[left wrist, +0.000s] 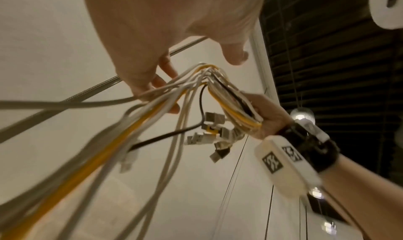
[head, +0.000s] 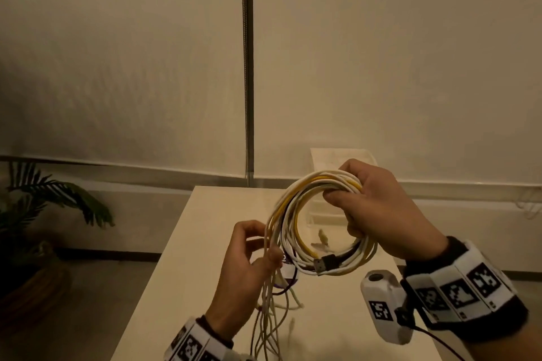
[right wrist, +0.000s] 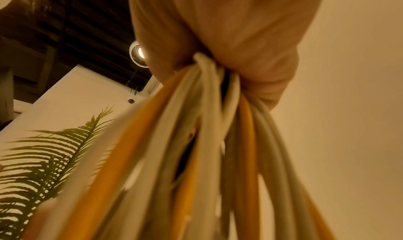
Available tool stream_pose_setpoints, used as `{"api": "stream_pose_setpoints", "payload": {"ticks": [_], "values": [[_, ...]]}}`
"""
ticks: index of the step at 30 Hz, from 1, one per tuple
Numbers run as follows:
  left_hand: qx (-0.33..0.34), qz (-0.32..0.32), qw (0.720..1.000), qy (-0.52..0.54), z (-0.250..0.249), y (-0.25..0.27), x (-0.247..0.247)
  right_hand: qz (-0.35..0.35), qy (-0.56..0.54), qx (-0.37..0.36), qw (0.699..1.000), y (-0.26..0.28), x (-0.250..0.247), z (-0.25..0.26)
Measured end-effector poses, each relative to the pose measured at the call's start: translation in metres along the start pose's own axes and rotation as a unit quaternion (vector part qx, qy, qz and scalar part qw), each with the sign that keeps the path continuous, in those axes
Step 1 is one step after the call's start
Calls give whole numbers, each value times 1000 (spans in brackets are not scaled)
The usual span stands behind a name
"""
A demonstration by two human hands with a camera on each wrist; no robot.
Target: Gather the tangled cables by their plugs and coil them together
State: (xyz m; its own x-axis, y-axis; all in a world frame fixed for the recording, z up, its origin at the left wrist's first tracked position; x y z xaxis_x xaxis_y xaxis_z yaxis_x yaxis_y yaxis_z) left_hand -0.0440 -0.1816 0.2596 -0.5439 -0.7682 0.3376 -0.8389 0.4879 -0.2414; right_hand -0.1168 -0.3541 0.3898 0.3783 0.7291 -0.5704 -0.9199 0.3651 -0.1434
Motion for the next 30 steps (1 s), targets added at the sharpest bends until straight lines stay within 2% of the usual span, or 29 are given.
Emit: {"api": "stream_pose_setpoints", "payload": {"ticks": [2,7,12,15,18,26,30], "values": [[-31,18,999,-1,8,5,3,0,7,-2,1000,-1,0,2],[-177,147,972,41,26,4,12,8,-5,-13,1000,-2,4,9],[-231,242,941,-42,18,4,14,3,-24,-14,1000,-3,1,9],[-219,230,947,-39,15,5,13,0,-41,-4,999,-4,-2,7],[-219,232,947,40,15,10,23,-9,-62,-2,998,-5,-2,5],[-292,221,892,265,27,25,65,-23,-82,-15,996,-3,2,9],[-336,187,883,270,32,27,73,-36,-90,-20,995,-2,-2,11]]}}
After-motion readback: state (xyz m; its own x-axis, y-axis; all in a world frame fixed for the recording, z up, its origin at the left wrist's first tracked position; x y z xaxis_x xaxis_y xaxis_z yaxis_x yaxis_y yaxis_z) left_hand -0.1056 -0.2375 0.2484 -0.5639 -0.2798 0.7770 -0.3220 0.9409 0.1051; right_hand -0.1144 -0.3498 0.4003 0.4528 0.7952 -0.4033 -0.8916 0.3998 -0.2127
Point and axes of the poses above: each hand's wrist, its own y-axis away from the middle knuckle, its own x-axis out of the palm, z = x × y, the point moved 4 cm from there along -y, towards the middle knuckle, and after that the axes turned 14 degrees about y, right-handed, at the moved point
